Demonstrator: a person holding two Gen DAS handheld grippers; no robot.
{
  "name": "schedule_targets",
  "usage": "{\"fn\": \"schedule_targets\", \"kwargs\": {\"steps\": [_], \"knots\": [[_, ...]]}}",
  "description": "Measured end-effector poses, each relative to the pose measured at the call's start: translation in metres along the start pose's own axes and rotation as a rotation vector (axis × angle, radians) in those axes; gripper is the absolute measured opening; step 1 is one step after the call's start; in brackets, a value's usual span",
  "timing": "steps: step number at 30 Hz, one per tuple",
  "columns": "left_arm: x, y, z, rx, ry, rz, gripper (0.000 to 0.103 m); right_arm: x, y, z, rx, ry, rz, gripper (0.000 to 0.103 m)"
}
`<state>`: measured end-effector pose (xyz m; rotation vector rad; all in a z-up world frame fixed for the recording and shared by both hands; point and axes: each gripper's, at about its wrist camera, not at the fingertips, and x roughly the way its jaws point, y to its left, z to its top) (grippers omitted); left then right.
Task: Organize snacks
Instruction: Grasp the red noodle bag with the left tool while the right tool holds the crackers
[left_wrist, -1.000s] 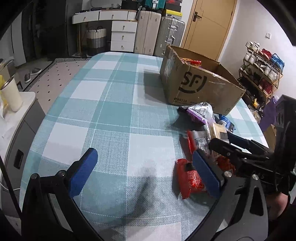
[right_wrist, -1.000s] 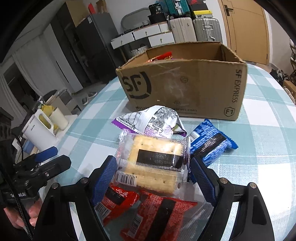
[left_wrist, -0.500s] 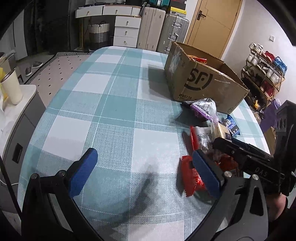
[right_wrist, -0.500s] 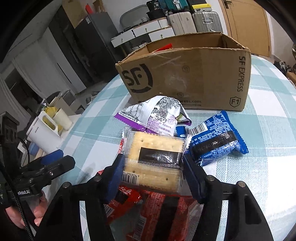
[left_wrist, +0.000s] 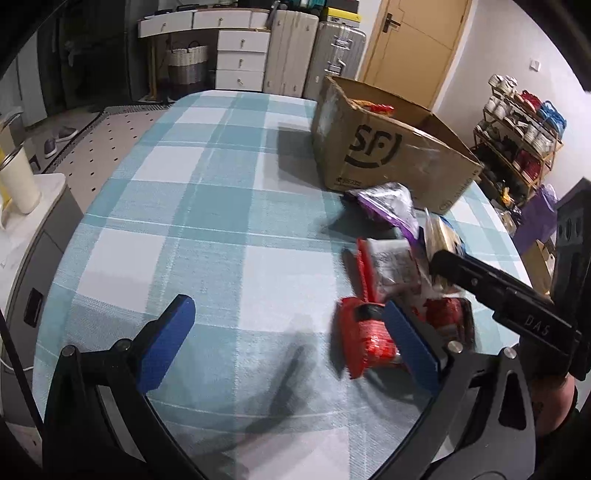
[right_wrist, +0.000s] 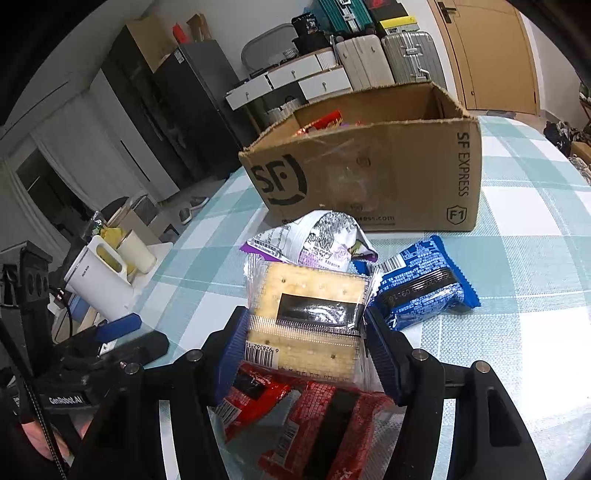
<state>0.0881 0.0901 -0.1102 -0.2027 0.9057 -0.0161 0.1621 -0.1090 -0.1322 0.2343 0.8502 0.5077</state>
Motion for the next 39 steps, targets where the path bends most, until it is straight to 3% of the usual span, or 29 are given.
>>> {"fn": "schedule_targets", "kwargs": {"steps": [21, 33, 36, 38, 39], "knots": [[0.030, -0.052, -0.011, 0.099, 0.115, -0.054, 0.102, -0.041, -0.027, -0.007, 0.046, -0.059, 0.004, 0.063], [0.047, -0.063, -0.018, 0.124, 0.151, -0.038, 0.101, -0.050, -0.033, -0.015, 0.049, -0.063, 0.002, 0.063], [0.047, -0.066, -0.019, 0.148, 0.153, -0.047, 0.091, -0.050, -0.034, -0.015, 0.053, -0.062, 0.004, 0.063], [0.045, -0.067, -0.019, 0.161, 0.145, -0.061, 0.072, -0.051, -0.034, -0.016, 0.055, -0.063, 0.005, 0.063], [0.043, -0.067, -0.018, 0.164, 0.140, -0.061, 0.056, -0.051, -0.034, -0.016, 0.054, -0.062, 0.005, 0.063]]}}
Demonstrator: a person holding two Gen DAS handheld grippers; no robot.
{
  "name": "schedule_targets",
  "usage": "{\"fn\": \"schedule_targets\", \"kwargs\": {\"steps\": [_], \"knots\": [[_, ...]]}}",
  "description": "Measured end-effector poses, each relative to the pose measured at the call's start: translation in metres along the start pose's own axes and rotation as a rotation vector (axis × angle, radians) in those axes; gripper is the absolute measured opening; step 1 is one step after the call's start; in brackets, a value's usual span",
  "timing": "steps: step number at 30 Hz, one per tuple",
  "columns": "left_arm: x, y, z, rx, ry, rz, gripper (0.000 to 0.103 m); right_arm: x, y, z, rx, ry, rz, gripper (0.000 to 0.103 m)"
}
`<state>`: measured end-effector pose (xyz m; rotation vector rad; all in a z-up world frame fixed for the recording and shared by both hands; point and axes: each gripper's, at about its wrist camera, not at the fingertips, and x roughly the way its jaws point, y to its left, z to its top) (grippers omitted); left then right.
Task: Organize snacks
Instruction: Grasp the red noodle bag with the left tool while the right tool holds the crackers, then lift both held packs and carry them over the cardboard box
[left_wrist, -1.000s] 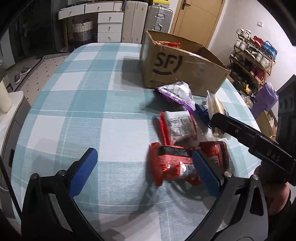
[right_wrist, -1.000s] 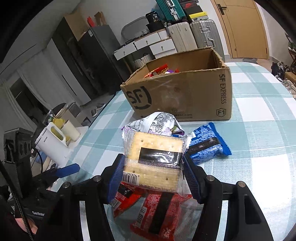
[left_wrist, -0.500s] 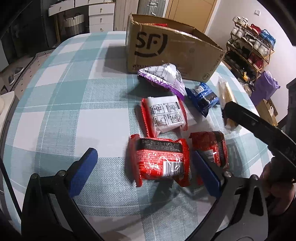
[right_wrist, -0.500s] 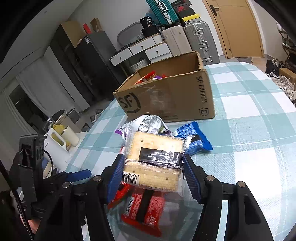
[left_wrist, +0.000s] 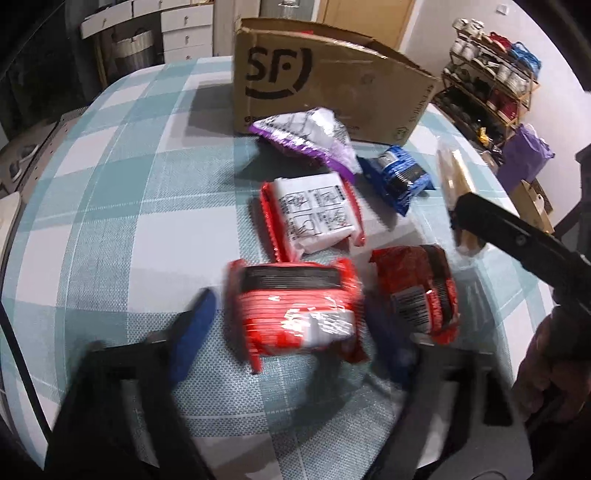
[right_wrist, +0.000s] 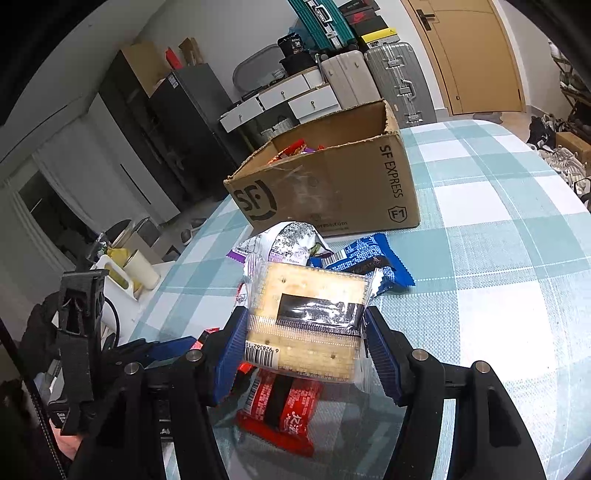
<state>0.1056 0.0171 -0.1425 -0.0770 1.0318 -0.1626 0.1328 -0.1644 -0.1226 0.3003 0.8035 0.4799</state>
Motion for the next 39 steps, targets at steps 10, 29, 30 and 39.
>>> {"fn": "schedule_targets", "kwargs": {"steps": [10, 29, 30, 39], "knots": [[-0.012, 0.009, 0.002, -0.020, -0.012, -0.067, 0.043, -0.004, 0.002, 0.001, -0.005, -0.006, 0.000, 0.063], [-0.057, 0.018, 0.015, -0.019, -0.093, -0.108, 0.043, -0.026, 0.024, 0.017, -0.059, -0.045, 0.008, 0.063], [-0.061, 0.018, 0.017, -0.017, -0.101, -0.110, 0.043, -0.028, 0.025, 0.018, -0.061, -0.050, 0.010, 0.063], [-0.082, 0.016, 0.051, 0.007, -0.148, -0.131, 0.043, -0.038, 0.035, 0.039, -0.094, -0.067, 0.006, 0.063]]}}
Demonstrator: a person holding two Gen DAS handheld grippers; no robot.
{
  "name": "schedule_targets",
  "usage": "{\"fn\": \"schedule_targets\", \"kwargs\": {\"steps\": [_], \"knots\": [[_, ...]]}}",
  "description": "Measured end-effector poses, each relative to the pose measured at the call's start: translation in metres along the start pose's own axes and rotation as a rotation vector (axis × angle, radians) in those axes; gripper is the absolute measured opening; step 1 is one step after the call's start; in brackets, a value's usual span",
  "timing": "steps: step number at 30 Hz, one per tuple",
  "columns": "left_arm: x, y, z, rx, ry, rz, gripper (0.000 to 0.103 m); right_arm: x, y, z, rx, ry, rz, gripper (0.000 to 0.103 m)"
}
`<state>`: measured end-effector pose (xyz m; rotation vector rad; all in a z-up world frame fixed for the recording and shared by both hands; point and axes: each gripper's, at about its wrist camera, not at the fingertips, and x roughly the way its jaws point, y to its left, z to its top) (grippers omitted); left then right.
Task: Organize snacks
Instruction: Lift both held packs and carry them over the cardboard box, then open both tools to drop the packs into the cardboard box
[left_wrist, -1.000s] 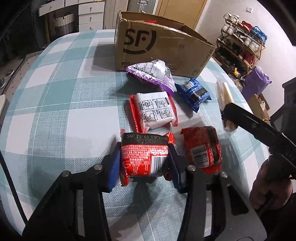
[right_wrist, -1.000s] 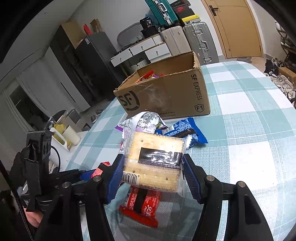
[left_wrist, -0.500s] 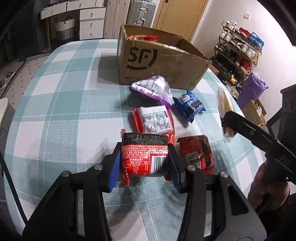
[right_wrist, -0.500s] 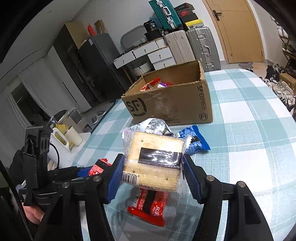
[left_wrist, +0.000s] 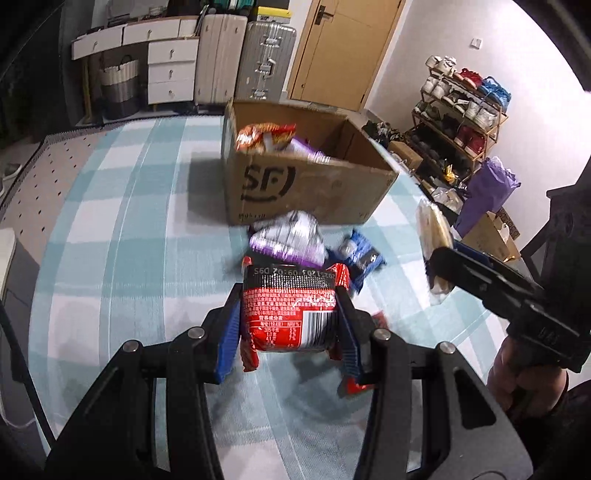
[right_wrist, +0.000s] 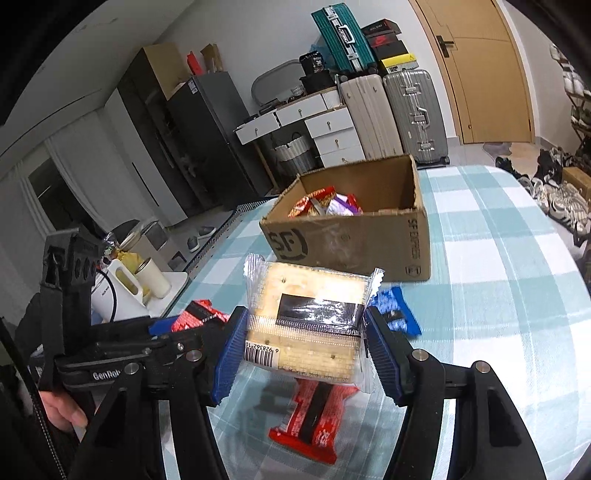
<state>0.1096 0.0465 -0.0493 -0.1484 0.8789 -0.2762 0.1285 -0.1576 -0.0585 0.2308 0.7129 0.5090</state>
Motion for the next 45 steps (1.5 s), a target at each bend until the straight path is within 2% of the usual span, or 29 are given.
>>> {"fn": "schedule_targets", "kwargs": {"steps": [13, 25, 29, 35, 45], "knots": [[-0.005, -0.015, 0.074, 0.072, -0.053, -0.004, 0.043, -0.005, 0.008, 0.063, -0.064, -0.044, -0.004, 0.064], [0.005, -0.026, 0.136, 0.100, -0.090, -0.022, 0.043, 0.017, 0.001, 0.119, -0.101, -0.050, -0.030, 0.064], [0.017, -0.022, 0.162, 0.071, -0.088, -0.039, 0.043, 0.027, -0.001, 0.138, -0.124, -0.055, -0.036, 0.064], [0.043, -0.015, 0.196, 0.043, -0.083, -0.021, 0.043, 0.044, -0.012, 0.162, -0.127, -0.061, -0.050, 0.064], [0.099, -0.008, 0.217, 0.043, -0.028, -0.007, 0.043, 0.087, -0.036, 0.178, -0.116, -0.025, -0.080, 0.064]]}}
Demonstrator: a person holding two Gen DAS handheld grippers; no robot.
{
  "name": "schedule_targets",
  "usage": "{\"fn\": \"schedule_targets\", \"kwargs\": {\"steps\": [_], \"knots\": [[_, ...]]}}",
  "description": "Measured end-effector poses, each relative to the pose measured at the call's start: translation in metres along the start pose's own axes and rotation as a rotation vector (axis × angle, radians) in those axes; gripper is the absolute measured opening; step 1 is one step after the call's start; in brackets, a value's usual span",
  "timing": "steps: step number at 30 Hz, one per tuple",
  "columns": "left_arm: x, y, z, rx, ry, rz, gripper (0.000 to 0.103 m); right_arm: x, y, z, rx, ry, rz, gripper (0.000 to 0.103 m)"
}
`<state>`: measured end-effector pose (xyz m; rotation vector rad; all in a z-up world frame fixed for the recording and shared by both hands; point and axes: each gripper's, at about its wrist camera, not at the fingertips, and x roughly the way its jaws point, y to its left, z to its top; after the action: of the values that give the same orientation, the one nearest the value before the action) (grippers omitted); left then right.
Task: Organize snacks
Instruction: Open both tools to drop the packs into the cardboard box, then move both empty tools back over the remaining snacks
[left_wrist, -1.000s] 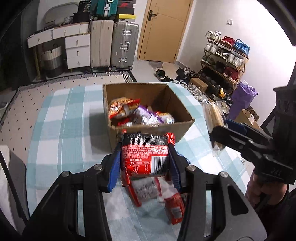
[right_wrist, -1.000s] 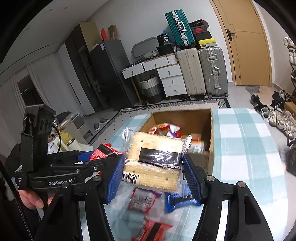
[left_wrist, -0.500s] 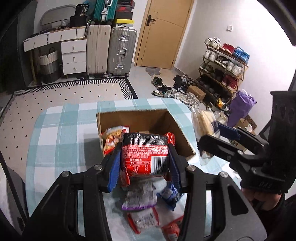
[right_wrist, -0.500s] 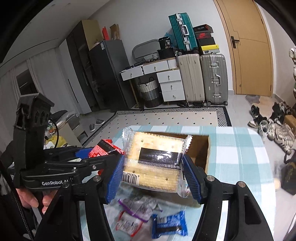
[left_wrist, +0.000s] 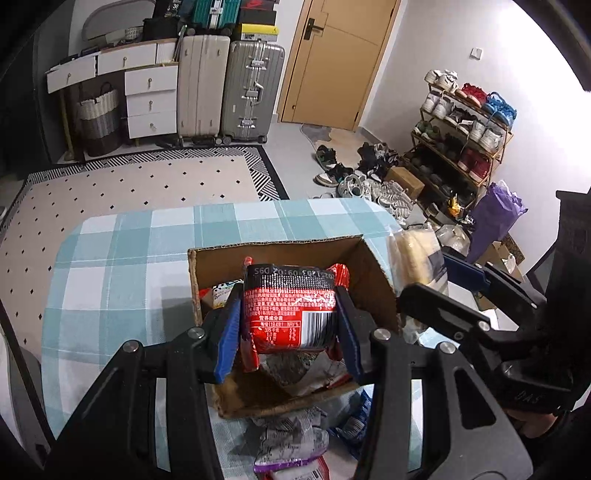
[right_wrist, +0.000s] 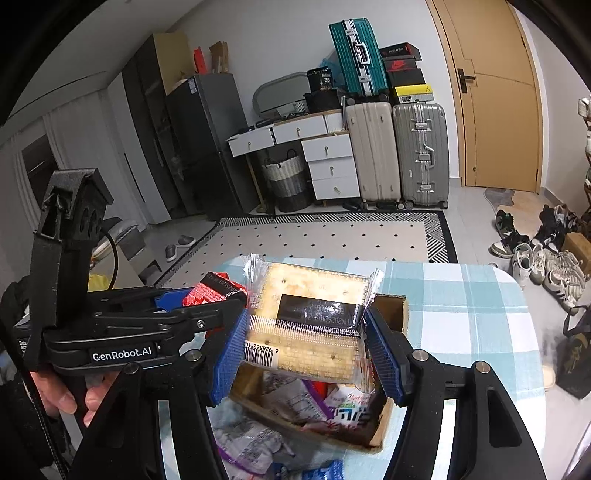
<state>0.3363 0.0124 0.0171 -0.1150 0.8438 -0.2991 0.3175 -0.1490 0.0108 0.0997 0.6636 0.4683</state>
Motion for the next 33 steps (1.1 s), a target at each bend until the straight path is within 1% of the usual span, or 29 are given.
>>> {"fn": "schedule_targets", "kwargs": {"steps": [6, 12, 13, 14, 15, 16, 17, 19, 21, 23, 28, 33], "knots": [[0.028, -0.001, -0.001, 0.025, 0.038, 0.001, 0.043, 0.031, -0.015, -0.007, 0.024, 0.039, 0.000, 0.064], [0.049, 0.003, -0.001, 0.011, 0.064, -0.009, 0.044, 0.054, -0.025, -0.015, 0.029, 0.066, 0.007, 0.065], [0.052, 0.005, -0.001, 0.003, 0.068, -0.004, 0.047, 0.057, -0.027, -0.017, 0.033, 0.072, 0.012, 0.069], [0.055, 0.007, -0.001, -0.006, 0.079, 0.008, 0.051, 0.060, -0.030, -0.019, 0.040, 0.077, 0.007, 0.081], [0.059, 0.009, -0.001, -0.012, 0.093, 0.026, 0.063, 0.061, -0.033, -0.020, 0.046, 0.071, -0.005, 0.085], [0.061, 0.011, -0.002, -0.011, 0.106, 0.052, 0.075, 0.060, -0.035, -0.021, 0.049, 0.065, -0.008, 0.087], [0.062, 0.012, -0.003, -0.007, 0.111, 0.071, 0.077, 0.059, -0.039, -0.023, 0.053, 0.060, -0.014, 0.087], [0.057, 0.014, -0.006, 0.005, 0.081, 0.079, 0.077, 0.056, -0.044, -0.024, 0.067, 0.055, -0.028, 0.087], [0.052, 0.016, -0.007, -0.003, 0.078, 0.093, 0.078, 0.049, -0.046, -0.025, 0.079, 0.050, -0.017, 0.087], [0.046, 0.019, -0.008, -0.018, 0.072, 0.082, 0.078, 0.041, -0.046, -0.026, 0.074, 0.040, -0.027, 0.087], [0.026, 0.015, -0.013, -0.008, 0.055, 0.107, 0.079, 0.020, -0.041, -0.024, 0.063, 0.018, -0.036, 0.087], [0.004, 0.008, -0.020, -0.004, 0.041, 0.109, 0.079, -0.001, -0.032, -0.025, 0.047, -0.001, -0.044, 0.087]]}}
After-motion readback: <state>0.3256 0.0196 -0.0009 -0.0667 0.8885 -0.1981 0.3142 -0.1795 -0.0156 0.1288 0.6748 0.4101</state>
